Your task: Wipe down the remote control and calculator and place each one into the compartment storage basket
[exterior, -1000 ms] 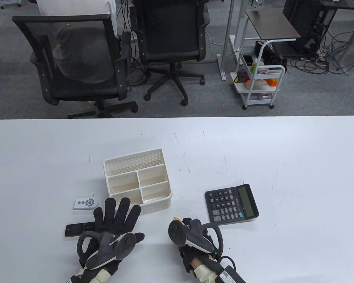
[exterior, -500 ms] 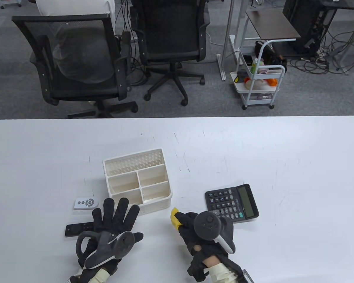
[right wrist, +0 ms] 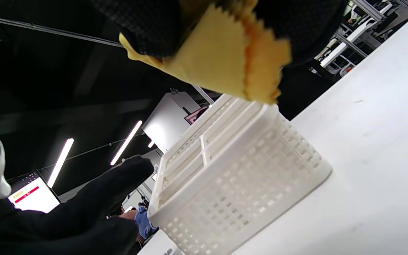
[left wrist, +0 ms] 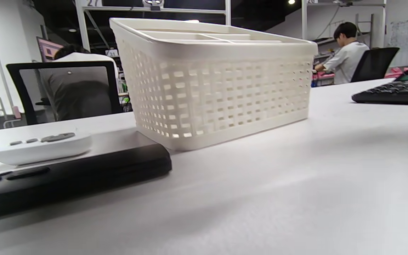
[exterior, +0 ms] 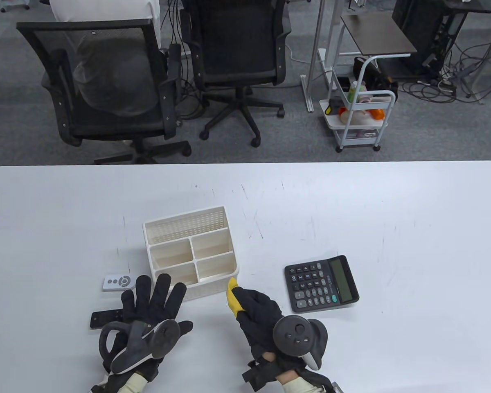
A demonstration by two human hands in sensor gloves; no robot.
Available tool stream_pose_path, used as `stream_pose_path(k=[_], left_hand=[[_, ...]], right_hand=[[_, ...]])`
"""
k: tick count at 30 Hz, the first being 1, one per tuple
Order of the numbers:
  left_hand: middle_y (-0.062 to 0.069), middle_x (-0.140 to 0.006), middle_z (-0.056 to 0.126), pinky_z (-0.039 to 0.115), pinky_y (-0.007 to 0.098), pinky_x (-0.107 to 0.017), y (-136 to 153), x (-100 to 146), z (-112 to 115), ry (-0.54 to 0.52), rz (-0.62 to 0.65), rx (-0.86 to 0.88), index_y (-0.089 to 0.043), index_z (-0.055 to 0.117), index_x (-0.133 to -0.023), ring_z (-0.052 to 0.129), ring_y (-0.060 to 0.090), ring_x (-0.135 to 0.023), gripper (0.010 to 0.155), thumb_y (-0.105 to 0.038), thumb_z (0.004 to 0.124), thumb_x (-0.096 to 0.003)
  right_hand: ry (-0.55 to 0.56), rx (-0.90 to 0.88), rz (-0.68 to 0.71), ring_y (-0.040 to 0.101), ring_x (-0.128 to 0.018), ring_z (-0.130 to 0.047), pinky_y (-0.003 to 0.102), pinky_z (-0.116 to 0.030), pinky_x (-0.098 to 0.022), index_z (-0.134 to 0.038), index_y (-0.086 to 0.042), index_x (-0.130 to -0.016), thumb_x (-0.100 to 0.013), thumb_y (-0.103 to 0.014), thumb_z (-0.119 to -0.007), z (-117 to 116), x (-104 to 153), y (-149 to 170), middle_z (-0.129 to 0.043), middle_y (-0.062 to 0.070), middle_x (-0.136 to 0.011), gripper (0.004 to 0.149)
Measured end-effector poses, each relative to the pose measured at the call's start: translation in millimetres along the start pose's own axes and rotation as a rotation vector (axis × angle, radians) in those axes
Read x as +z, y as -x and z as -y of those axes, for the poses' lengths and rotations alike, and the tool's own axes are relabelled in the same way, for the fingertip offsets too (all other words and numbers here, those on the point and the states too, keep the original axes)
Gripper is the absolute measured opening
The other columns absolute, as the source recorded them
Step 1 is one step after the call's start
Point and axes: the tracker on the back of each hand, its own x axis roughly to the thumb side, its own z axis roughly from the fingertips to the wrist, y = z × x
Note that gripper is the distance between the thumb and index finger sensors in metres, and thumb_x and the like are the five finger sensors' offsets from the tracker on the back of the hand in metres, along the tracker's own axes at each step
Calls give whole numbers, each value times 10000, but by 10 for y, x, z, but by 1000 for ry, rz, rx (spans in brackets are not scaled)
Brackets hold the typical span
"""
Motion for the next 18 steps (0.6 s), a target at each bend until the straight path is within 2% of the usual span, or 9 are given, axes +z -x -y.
stream_pose_path(k=[5, 9, 18], left_hand=[[64, -1217, 257, 443, 718, -736, 203, 9, -129, -43, -71, 39, -364, 269, -1113, 303, 523, -1107, 784, -648, 621, -472], [71, -1213, 361, 511, 683, -737, 363, -22, -228, -58, -123, 58, -352, 346, -1114, 422, 501, -1106, 781, -610, 701, -468], [76, -1206, 407, 535, 652, -741, 688, -304, -256, 32, -202, 44, -339, 397, -1110, 477, 487, -1096, 757, -560, 739, -473]], right_hand=[[14, -8, 14, 416, -729, -793, 499, -742, -492, -748, -73, -980, -528, -199, -758, 4, 15, -20, -746, 238, -948, 469], [7, 2, 15, 406, -720, -807, 493, -749, -487, -757, -81, -976, -527, -200, -763, 6, 13, -15, -765, 229, -941, 465], [12, 13, 19, 409, -719, -806, 499, -747, -486, -756, -76, -977, -525, -198, -764, 17, 13, -14, -765, 234, -939, 468]])
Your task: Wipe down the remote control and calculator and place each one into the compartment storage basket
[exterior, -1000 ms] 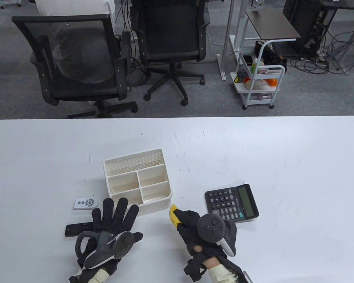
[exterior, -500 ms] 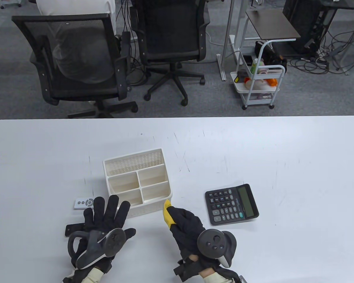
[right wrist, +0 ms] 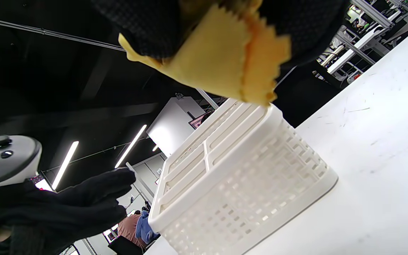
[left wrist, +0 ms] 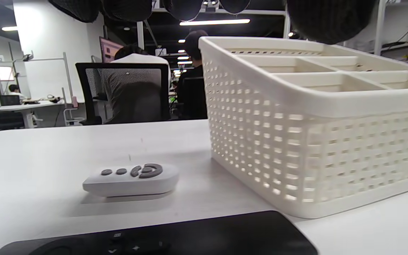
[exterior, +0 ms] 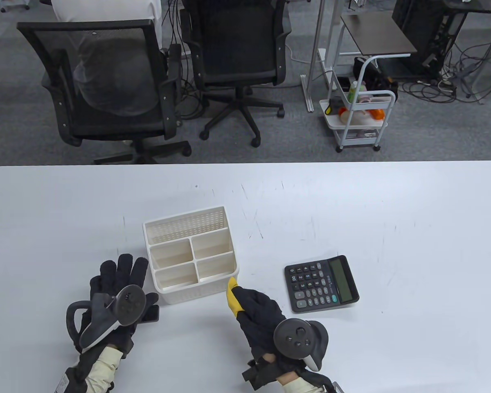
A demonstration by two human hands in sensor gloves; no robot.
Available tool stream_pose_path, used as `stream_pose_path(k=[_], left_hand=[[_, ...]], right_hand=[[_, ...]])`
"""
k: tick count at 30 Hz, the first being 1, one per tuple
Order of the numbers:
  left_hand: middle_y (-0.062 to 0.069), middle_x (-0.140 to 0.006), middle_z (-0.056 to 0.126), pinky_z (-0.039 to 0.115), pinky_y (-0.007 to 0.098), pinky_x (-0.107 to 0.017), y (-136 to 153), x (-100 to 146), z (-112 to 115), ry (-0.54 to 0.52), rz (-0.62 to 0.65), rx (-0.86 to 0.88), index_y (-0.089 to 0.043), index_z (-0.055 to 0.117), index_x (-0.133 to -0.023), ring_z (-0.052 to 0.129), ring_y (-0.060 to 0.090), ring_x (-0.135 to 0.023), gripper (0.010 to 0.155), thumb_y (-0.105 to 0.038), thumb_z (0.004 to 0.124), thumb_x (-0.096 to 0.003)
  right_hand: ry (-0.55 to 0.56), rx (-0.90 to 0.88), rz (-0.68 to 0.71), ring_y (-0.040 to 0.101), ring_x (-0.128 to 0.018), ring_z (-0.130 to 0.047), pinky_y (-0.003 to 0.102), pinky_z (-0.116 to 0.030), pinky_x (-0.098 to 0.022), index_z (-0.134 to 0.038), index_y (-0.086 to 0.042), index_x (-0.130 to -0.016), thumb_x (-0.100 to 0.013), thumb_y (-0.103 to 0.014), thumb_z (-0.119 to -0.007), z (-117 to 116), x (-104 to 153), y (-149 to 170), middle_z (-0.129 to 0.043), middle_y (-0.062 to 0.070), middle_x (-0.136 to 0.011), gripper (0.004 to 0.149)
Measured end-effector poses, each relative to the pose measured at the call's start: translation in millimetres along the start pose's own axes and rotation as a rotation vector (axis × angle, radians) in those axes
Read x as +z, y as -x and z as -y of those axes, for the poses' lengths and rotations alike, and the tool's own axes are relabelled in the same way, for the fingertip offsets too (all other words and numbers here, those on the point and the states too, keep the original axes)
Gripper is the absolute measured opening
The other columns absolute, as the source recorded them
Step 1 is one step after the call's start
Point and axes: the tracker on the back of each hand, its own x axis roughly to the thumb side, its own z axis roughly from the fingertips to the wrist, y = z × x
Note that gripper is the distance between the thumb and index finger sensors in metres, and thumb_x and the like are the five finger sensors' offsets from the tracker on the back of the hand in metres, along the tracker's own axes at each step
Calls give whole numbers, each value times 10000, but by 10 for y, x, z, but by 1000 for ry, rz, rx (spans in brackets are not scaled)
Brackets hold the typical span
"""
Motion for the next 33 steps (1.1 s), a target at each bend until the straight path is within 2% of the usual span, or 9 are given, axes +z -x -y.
stream_pose_path(k=[6, 11, 12, 16, 22, 27, 30, 33], left_hand=[[75, -1193, 417, 537, 624, -750, 163, -277, 159, 150, -37, -61, -315, 427, -1100, 506, 451, -1094, 759, -467, 811, -463], [60, -1189, 444, 545, 619, -748, 318, -464, 368, 280, -88, -97, -320, 443, -1095, 520, 441, -1091, 732, -460, 797, -470], [21, -1179, 500, 559, 616, -743, 344, -490, 406, 303, -92, -100, -334, 470, -1087, 559, 421, -1084, 706, -451, 797, -472], [-26, -1170, 515, 563, 599, -745, 406, -573, 557, 387, -111, -130, -369, 509, -1069, 556, 391, -1086, 638, -434, 770, -490], [-20, -1137, 611, 607, 576, -732, 359, -695, 686, 426, -127, -212, -358, 518, -1062, 665, 366, -1048, 617, -397, 763, -498], [-70, -1026, 808, 647, 567, -718, 238, -742, 686, 383, -117, -376, -387, 681, -980, 798, 324, -988, 524, -378, 812, -472], [-99, -998, 853, 658, 561, -718, 184, -736, 672, 382, -110, -470, -418, 717, -951, 823, 300, -979, 514, -393, 827, -450], [-111, -991, 857, 662, 561, -715, 182, -699, 634, 371, -105, -425, -417, 708, -954, 830, 301, -973, 519, -389, 820, -448]], right_hand=[[-6, -2, -5, 408, -718, -809, 500, -747, -487, -757, -78, -977, -525, -198, -764, 4, -7, 8, -767, 231, -938, 468], [-6, 9, -7, 408, -721, -808, 502, -746, -488, -757, -78, -978, -526, -198, -764, 22, -11, 10, -767, 232, -940, 467], [-5, 10, -6, 408, -721, -808, 503, -746, -488, -758, -78, -977, -526, -198, -764, 28, -13, 10, -767, 232, -939, 467], [0, 21, -7, 409, -722, -808, 504, -745, -490, -758, -79, -978, -527, -199, -764, 42, -17, 20, -767, 229, -940, 467], [5, 45, -8, 410, -722, -808, 506, -746, -489, -756, -77, -980, -527, -199, -763, 56, -25, 33, -765, 231, -943, 469], [5, 55, -8, 409, -723, -808, 506, -745, -490, -756, -78, -980, -528, -198, -763, 63, -30, 37, -765, 231, -945, 468], [-7, 48, -12, 410, -724, -807, 508, -746, -489, -757, -77, -979, -527, -197, -763, 62, -31, 41, -767, 231, -943, 468], [-11, 46, -12, 410, -726, -807, 509, -745, -491, -756, -77, -980, -528, -196, -763, 57, -34, 42, -769, 229, -942, 468]])
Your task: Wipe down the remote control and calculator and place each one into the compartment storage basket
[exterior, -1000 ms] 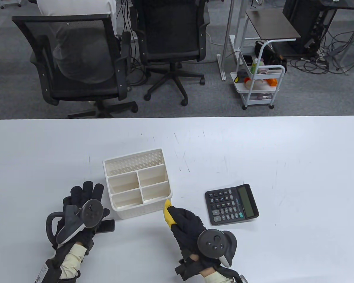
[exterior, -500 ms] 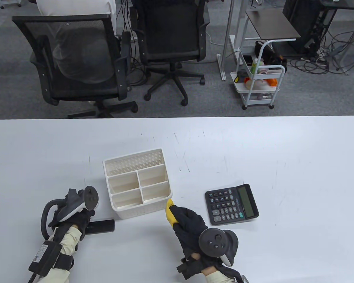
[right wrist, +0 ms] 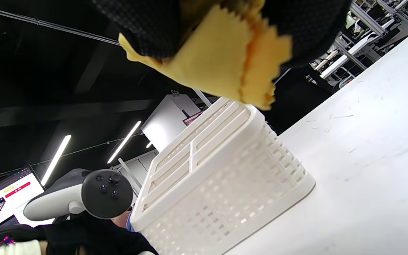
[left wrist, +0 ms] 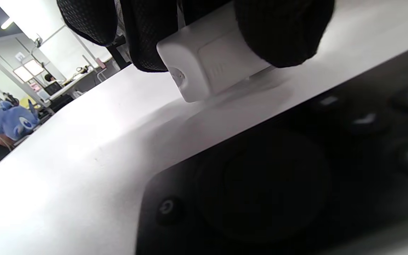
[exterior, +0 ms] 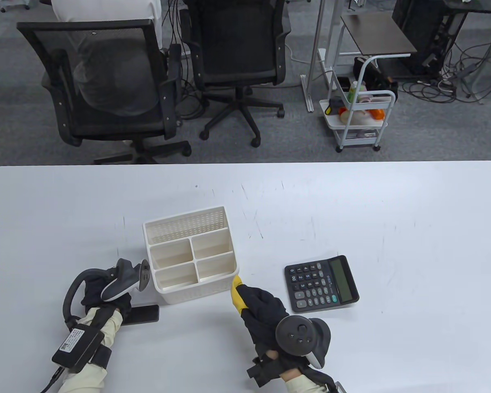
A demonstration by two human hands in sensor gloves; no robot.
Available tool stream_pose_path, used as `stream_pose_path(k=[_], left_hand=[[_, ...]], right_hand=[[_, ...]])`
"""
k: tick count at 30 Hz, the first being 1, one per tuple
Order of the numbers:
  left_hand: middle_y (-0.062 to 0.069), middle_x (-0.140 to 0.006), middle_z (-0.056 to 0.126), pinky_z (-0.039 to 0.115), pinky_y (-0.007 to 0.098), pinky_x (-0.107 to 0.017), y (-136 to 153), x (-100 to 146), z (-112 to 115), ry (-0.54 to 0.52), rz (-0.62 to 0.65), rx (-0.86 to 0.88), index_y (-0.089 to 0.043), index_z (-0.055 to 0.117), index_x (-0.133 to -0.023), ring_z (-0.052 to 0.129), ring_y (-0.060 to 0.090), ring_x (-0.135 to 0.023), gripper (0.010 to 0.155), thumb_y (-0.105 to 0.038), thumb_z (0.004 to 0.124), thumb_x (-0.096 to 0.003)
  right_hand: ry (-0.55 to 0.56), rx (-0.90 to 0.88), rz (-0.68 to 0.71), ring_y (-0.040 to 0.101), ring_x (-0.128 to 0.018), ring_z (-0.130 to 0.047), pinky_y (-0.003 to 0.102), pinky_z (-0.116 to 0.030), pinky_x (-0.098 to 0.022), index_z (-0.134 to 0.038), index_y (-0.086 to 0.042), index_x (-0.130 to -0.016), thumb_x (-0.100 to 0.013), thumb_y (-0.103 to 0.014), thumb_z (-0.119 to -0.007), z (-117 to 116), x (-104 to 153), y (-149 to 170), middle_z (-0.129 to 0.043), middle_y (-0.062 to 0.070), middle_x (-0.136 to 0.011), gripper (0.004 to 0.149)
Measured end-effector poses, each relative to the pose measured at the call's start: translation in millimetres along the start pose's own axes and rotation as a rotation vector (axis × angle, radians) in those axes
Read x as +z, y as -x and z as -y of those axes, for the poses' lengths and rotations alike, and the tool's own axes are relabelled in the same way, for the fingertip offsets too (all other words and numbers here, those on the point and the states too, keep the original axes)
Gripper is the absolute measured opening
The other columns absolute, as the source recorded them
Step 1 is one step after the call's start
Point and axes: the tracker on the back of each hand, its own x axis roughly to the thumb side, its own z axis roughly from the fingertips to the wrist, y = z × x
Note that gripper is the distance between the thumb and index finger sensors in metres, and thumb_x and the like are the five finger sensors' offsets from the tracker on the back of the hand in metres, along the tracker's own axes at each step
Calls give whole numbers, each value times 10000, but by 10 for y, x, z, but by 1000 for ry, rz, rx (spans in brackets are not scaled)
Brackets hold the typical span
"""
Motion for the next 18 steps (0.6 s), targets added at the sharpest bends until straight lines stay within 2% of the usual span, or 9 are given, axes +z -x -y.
stream_pose_path(k=[7, 14, 18], left_hand=[[-84, -991, 854, 729, 544, -676, 169, 287, -262, -139, -24, 66, -383, 689, -973, 929, 328, -890, 539, -376, 815, -449], [-75, -980, 864, 760, 538, -655, 306, 786, -632, -390, -33, 186, -368, 687, -979, 961, 327, -859, 543, -381, 814, -450], [-78, -966, 889, 814, 540, -616, 280, 1054, -829, -504, 12, 305, -367, 711, -971, 1000, 337, -821, 541, -391, 832, -443]], right_hand=[[1, -3, -13, 412, -726, -807, 511, -744, -492, -755, -76, -980, -528, -197, -761, 3, -11, 35, -770, 231, -940, 468], [28, -17, -36, 410, -730, -805, 513, -743, -493, -755, -78, -981, -529, -195, -761, 56, -40, 104, -760, 231, -947, 468], [40, -33, -52, 412, -730, -804, 514, -742, -493, -755, -77, -980, -529, -195, -760, 82, -46, 141, -761, 233, -946, 467]])
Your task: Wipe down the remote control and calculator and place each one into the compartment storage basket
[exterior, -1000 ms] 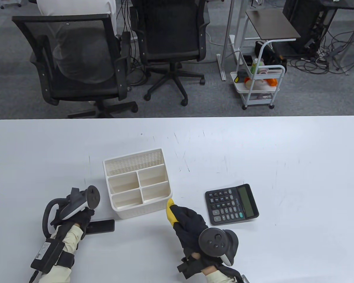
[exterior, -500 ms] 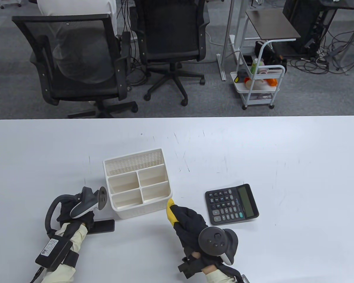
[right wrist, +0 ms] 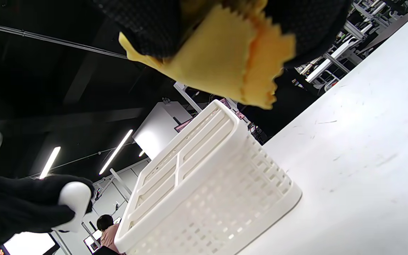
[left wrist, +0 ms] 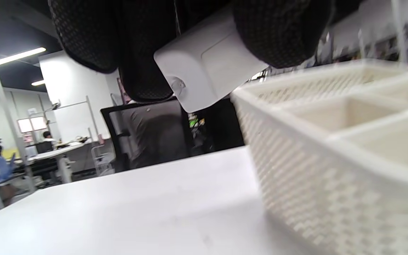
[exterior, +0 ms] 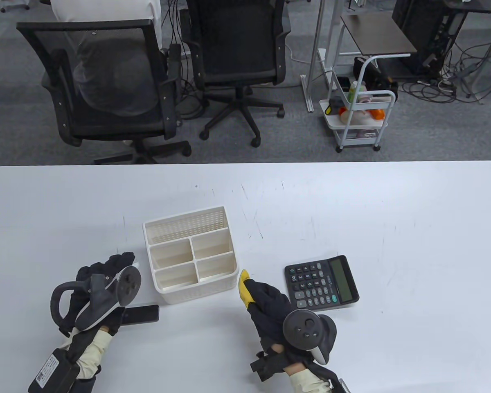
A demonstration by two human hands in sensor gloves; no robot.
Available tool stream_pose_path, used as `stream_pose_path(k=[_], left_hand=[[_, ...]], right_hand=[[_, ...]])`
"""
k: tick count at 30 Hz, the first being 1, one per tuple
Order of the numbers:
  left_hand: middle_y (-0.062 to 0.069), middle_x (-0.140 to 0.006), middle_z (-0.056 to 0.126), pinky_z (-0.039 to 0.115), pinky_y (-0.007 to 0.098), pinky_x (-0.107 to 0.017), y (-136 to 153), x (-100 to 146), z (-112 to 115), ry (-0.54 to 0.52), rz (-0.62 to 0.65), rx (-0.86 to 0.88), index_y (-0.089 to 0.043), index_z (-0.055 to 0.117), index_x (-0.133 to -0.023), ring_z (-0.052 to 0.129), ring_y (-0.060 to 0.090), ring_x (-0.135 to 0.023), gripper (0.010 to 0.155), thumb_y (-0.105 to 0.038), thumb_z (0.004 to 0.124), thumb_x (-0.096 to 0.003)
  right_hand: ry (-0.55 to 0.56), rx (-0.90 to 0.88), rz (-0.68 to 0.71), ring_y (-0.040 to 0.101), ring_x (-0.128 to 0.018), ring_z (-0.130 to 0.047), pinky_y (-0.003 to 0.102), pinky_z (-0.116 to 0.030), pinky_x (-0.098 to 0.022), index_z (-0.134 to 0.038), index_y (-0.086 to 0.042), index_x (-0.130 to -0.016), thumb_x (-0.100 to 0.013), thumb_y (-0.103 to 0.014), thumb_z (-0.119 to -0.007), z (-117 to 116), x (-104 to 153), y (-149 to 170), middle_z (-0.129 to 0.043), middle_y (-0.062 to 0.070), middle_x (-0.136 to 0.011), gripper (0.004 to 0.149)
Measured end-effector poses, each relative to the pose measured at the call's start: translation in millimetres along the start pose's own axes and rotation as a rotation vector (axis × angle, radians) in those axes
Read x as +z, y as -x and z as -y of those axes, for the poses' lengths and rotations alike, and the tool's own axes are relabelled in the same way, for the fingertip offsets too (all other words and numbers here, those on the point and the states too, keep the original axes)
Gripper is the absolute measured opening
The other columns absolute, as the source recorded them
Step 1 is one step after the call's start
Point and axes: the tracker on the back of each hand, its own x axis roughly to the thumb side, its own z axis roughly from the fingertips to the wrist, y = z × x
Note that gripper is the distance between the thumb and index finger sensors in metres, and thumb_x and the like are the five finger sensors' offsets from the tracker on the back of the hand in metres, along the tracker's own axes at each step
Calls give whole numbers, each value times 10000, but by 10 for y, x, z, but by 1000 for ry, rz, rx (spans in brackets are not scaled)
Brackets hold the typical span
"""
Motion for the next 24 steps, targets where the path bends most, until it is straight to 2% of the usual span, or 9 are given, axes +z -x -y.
stream_pose_path(k=[5, 10, 17, 24], left_hand=[[-79, -949, 913, 873, 528, -566, -228, 136, -215, -78, 72, 157, -368, 730, -963, 1033, 348, -780, 540, -400, 850, -437], [-69, -951, 910, 876, 524, -561, -507, 257, -242, -130, 129, 315, -355, 723, -972, 1036, 342, -776, 541, -403, 843, -446], [-48, -945, 917, 875, 490, -562, -872, 357, -46, -93, 234, 521, -377, 696, -981, 1043, 306, -769, 544, -417, 822, -454], [-2, -948, 916, 879, 465, -564, -1030, 437, 257, 29, 315, 695, -408, 682, -980, 1041, 279, -771, 545, -432, 815, -452]], right_hand=[[7, -27, 37, 413, -734, -801, 516, -740, -497, -750, -78, -982, -531, -195, -757, -5, 17, -34, -763, 231, -946, 467], [10, -38, 88, 413, -737, -802, 519, -741, -498, -749, -77, -983, -532, -195, -755, -36, 34, -102, -761, 227, -950, 467], [24, -85, 111, 413, -743, -804, 545, -733, -507, -742, -79, -986, -534, -197, -751, -61, 57, -139, -760, 229, -958, 467], [58, -147, 70, 426, -760, -803, 567, -724, -516, -731, -75, -991, -540, -197, -741, -34, 54, -80, -756, 232, -969, 467]])
